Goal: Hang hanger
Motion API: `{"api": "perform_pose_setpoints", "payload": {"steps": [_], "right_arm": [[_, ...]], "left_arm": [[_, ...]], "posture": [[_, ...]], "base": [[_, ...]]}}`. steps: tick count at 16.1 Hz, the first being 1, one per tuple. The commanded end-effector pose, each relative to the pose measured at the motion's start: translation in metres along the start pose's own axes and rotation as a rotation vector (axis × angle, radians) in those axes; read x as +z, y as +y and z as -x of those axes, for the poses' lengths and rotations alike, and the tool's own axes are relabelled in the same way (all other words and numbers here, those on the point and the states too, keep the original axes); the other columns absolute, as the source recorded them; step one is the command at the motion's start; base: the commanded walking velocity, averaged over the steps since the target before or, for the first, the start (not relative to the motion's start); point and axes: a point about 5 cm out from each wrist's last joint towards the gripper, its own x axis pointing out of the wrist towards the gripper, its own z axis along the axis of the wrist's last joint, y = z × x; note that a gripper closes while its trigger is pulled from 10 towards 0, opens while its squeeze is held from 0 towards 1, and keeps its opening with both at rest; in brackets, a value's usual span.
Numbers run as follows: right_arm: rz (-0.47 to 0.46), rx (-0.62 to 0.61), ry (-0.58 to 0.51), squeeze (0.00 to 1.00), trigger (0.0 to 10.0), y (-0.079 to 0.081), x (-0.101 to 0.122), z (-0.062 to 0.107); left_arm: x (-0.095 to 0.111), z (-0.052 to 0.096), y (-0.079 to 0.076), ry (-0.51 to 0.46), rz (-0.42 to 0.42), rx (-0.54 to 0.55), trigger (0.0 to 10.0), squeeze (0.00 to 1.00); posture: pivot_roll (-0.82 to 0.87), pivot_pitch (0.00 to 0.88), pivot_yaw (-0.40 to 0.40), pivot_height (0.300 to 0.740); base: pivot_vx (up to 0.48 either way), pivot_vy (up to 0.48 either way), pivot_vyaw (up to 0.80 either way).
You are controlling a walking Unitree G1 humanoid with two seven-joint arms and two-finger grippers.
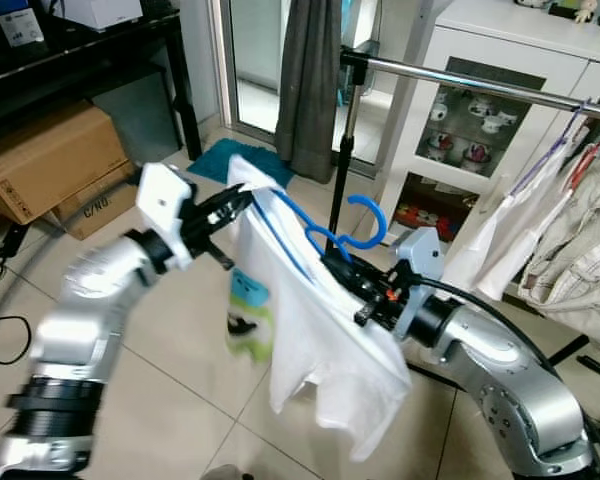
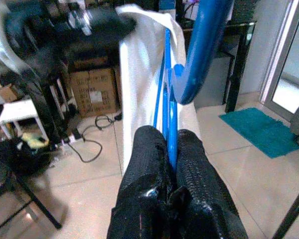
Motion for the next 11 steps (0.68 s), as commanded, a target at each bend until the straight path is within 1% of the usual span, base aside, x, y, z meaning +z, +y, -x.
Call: {"api": "perform_pose_setpoints", "payload": {"steps": [1,2,3,4,5,7,8,9,10,11], "right_arm": [[0.026,0.024,0.007,0.0,0.0,-0.001,0.002,0.001],[0.037,0.065,0.02,0.0,0.0,0.0,0.001,0.004],[0.037,0.103,0.023,0.0,0.0,0.002,0.002,0.007],[0.035,0.118,0.022,0.0,0.0,0.003,0.002,0.008],[0.02,0.178,0.007,0.0,0.0,0.007,0.005,0.013],[0.006,0.228,-0.003,0.0,0.0,0.01,0.007,0.018],[-0.001,0.244,-0.008,0.0,0.0,0.011,0.007,0.019],[-0.004,0.253,-0.01,0.0,0.0,0.012,0.008,0.02],[-0.012,0.276,-0.015,0.0,0.0,0.014,0.008,0.021],[-0.043,0.295,-0.036,0.0,0.0,0.016,0.01,0.023]], "left_arm": [[0.011,0.005,0.003,-0.035,0.017,-0.016,0.0,0.0],[0.023,0.009,0.015,-0.089,0.024,0.037,0.0,0.0],[0.033,0.012,0.028,-0.122,0.015,0.11,0.0,0.0],[0.036,0.013,0.033,-0.129,0.012,0.139,0.0,0.0],[0.048,0.023,0.068,-0.16,-0.036,0.383,0.0,0.0],[0.055,0.036,0.096,-0.138,-0.097,0.598,0.0,0.0],[0.054,0.04,0.102,-0.12,-0.107,0.639,0.0,0.0],[0.053,0.041,0.103,-0.111,-0.113,0.647,0.0,0.0],[0.05,0.044,0.109,-0.078,-0.145,0.693,0.0,0.0],[0.047,0.045,0.112,-0.052,-0.171,0.707,0.0,0.0]], "posture": [[-0.02,0.0,-0.011,0.74],[-0.02,0.0,-0.011,0.74],[-0.02,0.0,-0.011,0.74],[-0.02,0.0,-0.011,0.74],[-0.02,0.0,-0.014,0.74],[-0.02,0.0,-0.014,0.74],[-0.02,0.0,-0.014,0.74],[-0.02,0.0,-0.012,0.74],[-0.02,0.0,-0.012,0.74],[-0.02,0.0,-0.012,0.74]], "base": [[0.0,0.0,0.0],[0.0,0.0,0.0],[0.0,0.0,0.0],[0.0,0.0,0.0],[0.0,0.0,0.0],[0.0,0.0,0.0],[0.0,0.0,0.0],[0.0,0.0,0.0],[0.0,0.0,0.0],[0.0,0.0,0.0]]}}
